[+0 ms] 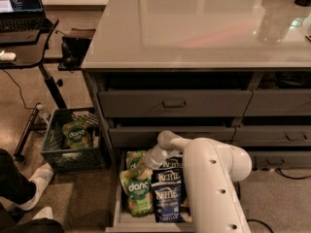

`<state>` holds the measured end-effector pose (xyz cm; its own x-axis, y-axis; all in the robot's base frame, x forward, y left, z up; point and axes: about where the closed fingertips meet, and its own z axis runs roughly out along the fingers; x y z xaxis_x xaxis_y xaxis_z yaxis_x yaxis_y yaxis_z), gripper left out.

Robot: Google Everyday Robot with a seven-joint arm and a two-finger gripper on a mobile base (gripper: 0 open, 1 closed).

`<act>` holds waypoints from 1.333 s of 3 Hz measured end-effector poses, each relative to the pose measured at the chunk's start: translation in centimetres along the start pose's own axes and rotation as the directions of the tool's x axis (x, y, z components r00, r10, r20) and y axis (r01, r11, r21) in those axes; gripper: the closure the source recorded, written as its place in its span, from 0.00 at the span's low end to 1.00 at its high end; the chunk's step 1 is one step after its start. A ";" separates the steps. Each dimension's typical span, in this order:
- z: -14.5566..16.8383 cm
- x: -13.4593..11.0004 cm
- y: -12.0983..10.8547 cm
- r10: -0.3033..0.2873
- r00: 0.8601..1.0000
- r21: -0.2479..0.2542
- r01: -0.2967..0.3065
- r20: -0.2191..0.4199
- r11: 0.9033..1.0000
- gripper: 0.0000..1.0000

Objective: Pick green rice chip bag from bottom drawer and place on counter

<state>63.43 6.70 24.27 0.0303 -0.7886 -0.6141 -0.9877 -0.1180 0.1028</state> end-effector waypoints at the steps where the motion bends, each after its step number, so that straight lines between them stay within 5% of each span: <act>1: 0.2 -0.1 0.2 -0.004 1.000 -0.006 0.004 -0.001 1.000 0.55; 3: 1.6 -0.7 0.7 -0.031 0.999 -0.046 0.031 -0.009 0.998 0.43; 4: 1.6 -0.7 0.7 -0.031 0.999 -0.046 0.031 -0.009 0.998 0.24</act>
Offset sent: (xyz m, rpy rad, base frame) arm -0.0054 0.0157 -0.0029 -0.0003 0.0043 0.0564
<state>62.52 8.14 23.51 0.0627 -0.7899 -0.6100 -0.9781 -0.1700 0.1196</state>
